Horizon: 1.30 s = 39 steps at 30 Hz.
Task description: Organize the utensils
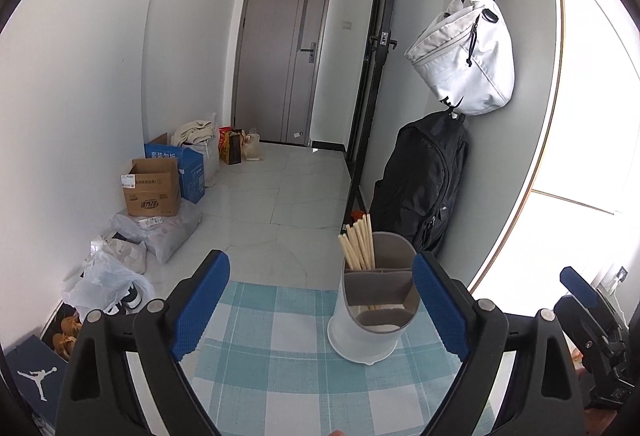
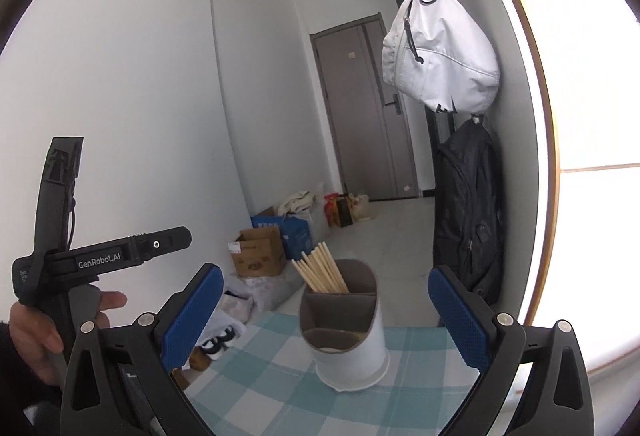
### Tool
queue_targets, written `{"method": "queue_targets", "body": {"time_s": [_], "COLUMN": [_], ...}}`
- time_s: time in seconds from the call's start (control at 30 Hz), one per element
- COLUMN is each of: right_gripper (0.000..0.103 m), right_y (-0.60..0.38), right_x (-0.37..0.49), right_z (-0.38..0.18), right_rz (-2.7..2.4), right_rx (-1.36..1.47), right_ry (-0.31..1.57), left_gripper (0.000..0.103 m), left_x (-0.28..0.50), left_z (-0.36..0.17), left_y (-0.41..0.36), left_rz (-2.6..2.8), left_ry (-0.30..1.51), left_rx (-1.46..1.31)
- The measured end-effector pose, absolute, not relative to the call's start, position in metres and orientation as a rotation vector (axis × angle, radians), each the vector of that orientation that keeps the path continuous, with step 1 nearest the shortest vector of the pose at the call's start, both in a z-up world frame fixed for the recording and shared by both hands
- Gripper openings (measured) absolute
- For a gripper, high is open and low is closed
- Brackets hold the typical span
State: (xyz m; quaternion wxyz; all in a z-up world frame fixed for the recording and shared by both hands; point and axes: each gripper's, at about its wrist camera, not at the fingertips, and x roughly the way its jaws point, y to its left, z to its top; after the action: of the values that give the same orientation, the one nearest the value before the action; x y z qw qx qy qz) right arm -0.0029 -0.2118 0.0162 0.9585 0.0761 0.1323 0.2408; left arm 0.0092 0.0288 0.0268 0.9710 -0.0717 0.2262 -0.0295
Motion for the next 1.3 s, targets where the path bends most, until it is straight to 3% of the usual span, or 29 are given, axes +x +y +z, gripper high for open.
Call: {"method": "queue_targets", "body": {"time_s": [0.5, 1.3], "right_gripper": [0.103, 0.103], "right_y": [-0.203, -0.195], "right_x": [0.001, 0.002], "right_z": [-0.029, -0.039], "right_rz": [0.496, 0.514], "right_rx": [0.129, 0.110], "right_ry": [0.310, 0.325], "left_gripper": [0.090, 0.090], "left_x": [0.016, 0.021], "left_z": [-0.033, -0.037], "left_y": [0.032, 0.029], "left_rz": [-0.005, -0.001], "left_ry": [0.484, 0.533], "left_rx": [-0.109, -0.108]}}
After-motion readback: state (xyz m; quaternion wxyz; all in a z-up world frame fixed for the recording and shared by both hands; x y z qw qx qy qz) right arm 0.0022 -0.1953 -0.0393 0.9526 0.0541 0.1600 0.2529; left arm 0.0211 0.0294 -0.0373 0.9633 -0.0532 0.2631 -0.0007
